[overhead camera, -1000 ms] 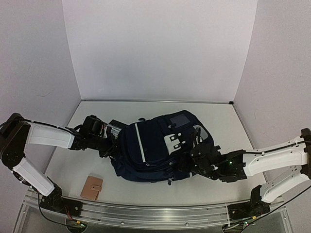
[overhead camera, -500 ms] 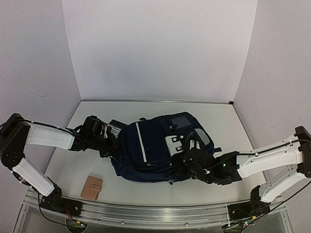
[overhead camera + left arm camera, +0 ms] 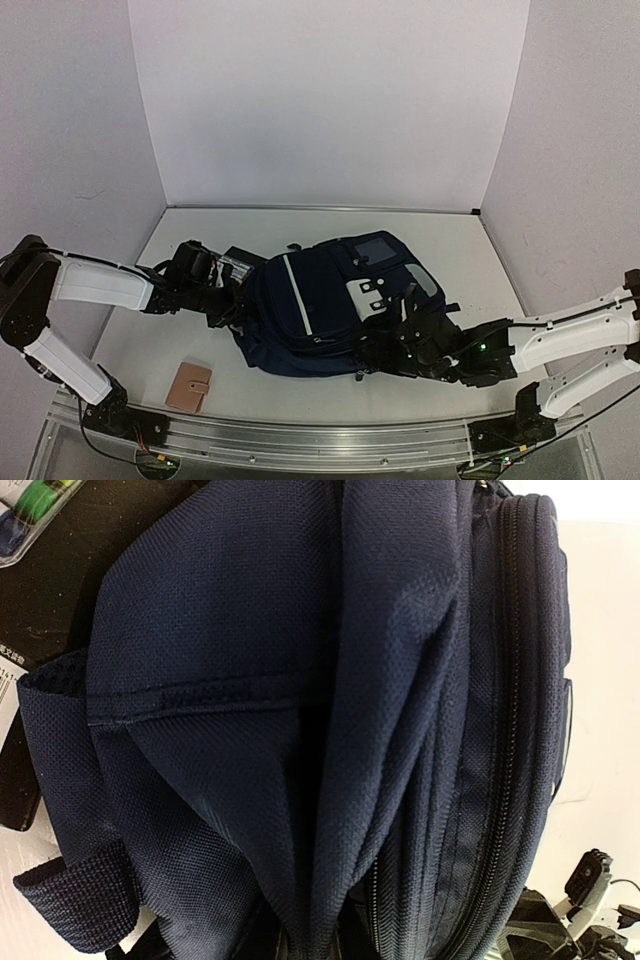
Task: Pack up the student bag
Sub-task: Unzip the student bag at the center of the board.
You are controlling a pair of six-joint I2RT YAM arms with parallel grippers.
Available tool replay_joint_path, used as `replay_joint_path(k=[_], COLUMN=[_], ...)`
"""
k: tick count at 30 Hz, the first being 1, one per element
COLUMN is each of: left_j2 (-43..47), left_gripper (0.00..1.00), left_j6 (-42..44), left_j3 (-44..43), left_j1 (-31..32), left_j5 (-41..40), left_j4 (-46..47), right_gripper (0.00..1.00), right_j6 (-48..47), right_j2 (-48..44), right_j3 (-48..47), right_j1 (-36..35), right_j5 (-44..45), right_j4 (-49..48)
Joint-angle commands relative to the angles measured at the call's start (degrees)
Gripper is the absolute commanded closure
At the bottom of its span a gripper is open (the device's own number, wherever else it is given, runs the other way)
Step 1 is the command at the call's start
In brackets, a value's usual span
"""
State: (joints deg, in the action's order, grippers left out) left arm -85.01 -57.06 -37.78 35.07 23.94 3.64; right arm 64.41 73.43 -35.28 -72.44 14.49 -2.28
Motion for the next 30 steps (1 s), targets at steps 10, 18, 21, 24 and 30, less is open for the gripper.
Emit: replay_joint_path(k=[10,18,21,24,30], left_j2=[3.0,3.1,3.1,3.1,3.3], left_gripper=[1.0,1.0,1.0,1.0,1.0], left_j6=[-0.3,-0.2,-0.3,-0.2,-1.0], left_j3=[0.4,0.5,0.5,0.6,1.0], left_j1=[0.4,0.4,0.4,0.4,0.4], left_j5=[0.7,0.7,0.7,0.7,0.5], left_j4=[2.8,2.8,2.8,3.0,3.8], right_gripper=[0.7,0.78,0.79,0.83,1.0], right_j6=[1.4,1.2,2.7,3.3,3.0], right_j2=[4.7,5.7,6.1,6.5,6.6], right_j3=[-3.4,-5.2,-5.4,-5.4,-6.2], right_j1=[-0.3,-0.3,-0.3,-0.3,-0.3], right_j5=[2.0,4.4,5.8,6.0,3.2], right_j4=[1.4,4.2,6.2,6.7,6.9])
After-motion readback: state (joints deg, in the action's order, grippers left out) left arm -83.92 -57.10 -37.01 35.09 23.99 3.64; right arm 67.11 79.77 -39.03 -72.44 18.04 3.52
